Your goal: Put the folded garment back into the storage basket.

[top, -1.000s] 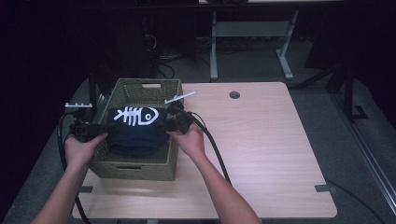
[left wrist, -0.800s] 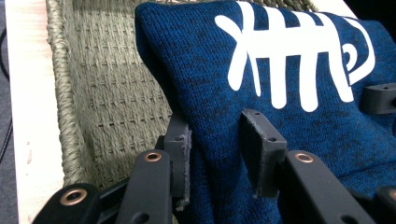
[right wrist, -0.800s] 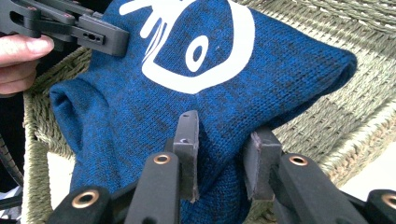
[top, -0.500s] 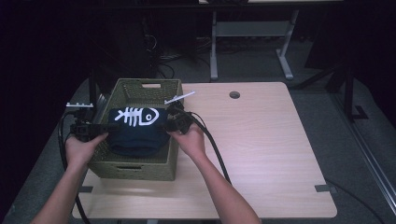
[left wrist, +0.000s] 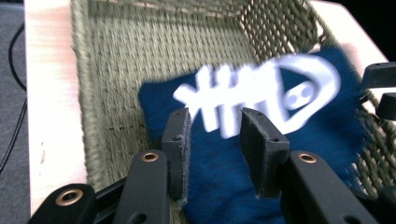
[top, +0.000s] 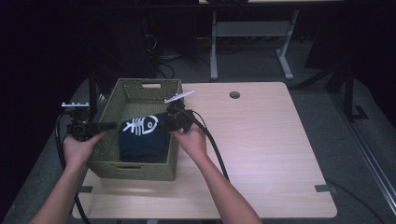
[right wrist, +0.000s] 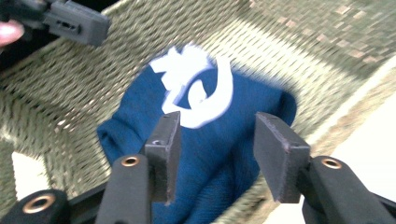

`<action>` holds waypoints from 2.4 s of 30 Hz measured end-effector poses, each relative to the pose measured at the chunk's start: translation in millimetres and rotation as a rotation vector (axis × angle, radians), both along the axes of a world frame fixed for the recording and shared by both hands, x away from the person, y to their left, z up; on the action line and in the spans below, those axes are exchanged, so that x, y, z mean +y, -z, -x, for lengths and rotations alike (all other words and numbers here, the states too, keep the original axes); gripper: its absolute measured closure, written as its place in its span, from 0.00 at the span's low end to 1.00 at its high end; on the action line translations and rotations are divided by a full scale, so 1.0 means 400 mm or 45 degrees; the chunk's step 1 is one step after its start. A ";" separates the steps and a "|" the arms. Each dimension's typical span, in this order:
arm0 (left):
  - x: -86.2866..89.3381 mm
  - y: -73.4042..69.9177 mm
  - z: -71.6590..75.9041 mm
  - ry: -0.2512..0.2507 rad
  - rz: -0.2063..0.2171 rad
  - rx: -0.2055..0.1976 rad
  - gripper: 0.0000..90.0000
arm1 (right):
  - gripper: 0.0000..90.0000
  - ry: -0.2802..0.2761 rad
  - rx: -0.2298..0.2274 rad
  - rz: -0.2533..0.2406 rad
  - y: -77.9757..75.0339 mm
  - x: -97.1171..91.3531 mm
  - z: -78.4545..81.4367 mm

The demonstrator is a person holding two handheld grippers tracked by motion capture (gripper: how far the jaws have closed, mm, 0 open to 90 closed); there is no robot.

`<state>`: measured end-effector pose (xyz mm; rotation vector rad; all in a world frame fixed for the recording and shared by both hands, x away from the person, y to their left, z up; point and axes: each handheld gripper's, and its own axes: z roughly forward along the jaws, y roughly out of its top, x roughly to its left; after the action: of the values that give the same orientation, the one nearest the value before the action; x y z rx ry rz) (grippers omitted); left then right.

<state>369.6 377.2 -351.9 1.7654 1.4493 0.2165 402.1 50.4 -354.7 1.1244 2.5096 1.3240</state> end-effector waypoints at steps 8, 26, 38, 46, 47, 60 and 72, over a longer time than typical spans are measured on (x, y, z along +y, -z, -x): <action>-0.017 -0.013 0.000 0.030 0.018 -0.024 0.68 | 0.56 -0.006 0.022 -0.069 -0.024 -0.033 -0.008; -0.101 -0.064 0.027 0.126 0.060 -0.137 0.59 | 0.46 -0.069 0.022 -0.170 -0.048 -0.115 0.006; -0.167 -0.080 0.029 0.201 0.074 -0.169 0.56 | 0.44 -0.061 0.001 -0.185 -0.063 -0.174 0.011; -0.195 -0.088 0.029 0.231 0.088 -0.183 0.54 | 0.41 -0.056 0.000 -0.191 -0.067 -0.217 0.015; -0.195 -0.088 0.029 0.231 0.088 -0.183 0.54 | 0.41 -0.056 0.000 -0.191 -0.067 -0.217 0.015; -0.244 -0.094 0.030 0.274 0.112 -0.200 0.46 | 0.37 -0.041 -0.001 -0.222 -0.067 -0.300 0.022; -0.302 -0.104 0.028 0.331 0.107 -0.220 0.42 | 0.34 -0.013 -0.011 -0.235 -0.072 -0.368 0.037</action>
<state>358.3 256.4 -310.2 1.7985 1.0805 0.1645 387.4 -97.0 -326.0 1.1363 2.4308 1.5874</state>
